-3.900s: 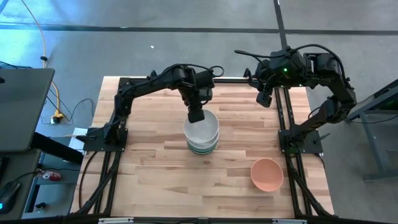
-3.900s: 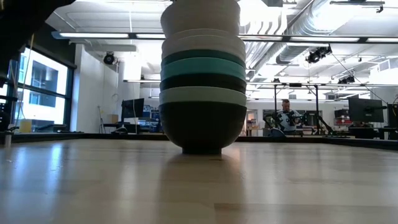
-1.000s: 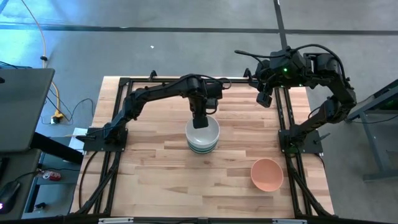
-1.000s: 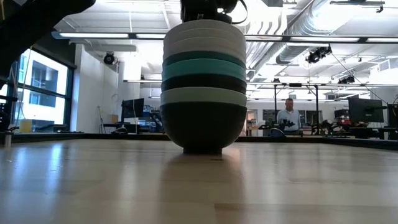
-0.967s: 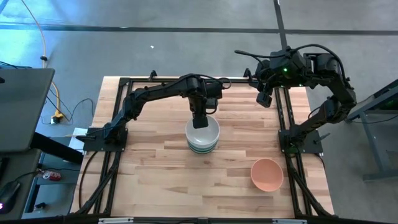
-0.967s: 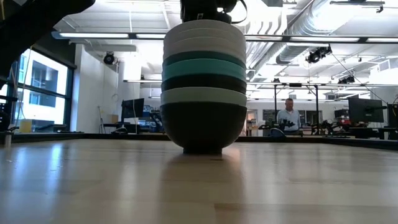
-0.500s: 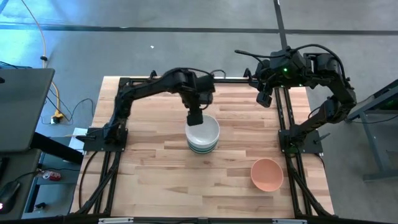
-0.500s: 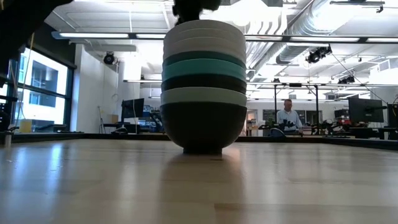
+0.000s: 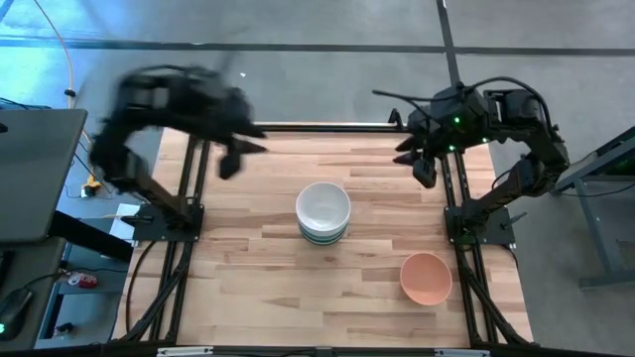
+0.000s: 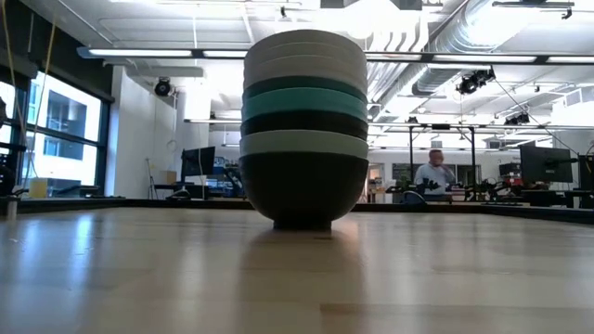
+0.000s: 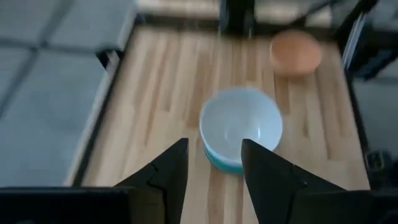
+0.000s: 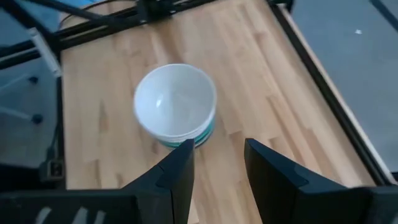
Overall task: Nest bowls inside each other
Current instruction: Stack the light orange bowl on top of the white bowl
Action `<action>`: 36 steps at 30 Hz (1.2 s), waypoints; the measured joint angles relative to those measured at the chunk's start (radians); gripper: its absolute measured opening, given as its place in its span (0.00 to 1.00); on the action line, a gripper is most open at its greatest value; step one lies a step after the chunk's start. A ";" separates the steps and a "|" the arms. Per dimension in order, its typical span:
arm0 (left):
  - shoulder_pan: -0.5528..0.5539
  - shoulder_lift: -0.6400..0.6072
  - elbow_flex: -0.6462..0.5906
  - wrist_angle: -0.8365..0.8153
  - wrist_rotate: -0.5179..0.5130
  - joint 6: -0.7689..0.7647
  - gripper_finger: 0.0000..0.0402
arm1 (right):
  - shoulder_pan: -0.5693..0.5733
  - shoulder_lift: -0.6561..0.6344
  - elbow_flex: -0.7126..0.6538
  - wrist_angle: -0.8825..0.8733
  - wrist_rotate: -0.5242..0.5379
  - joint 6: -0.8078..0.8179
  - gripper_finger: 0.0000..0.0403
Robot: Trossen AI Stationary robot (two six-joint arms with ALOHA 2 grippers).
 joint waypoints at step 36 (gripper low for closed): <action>-0.072 -0.498 -0.540 0.384 0.009 -0.090 0.35 | 0.470 -0.402 -1.305 0.185 -0.191 0.563 0.33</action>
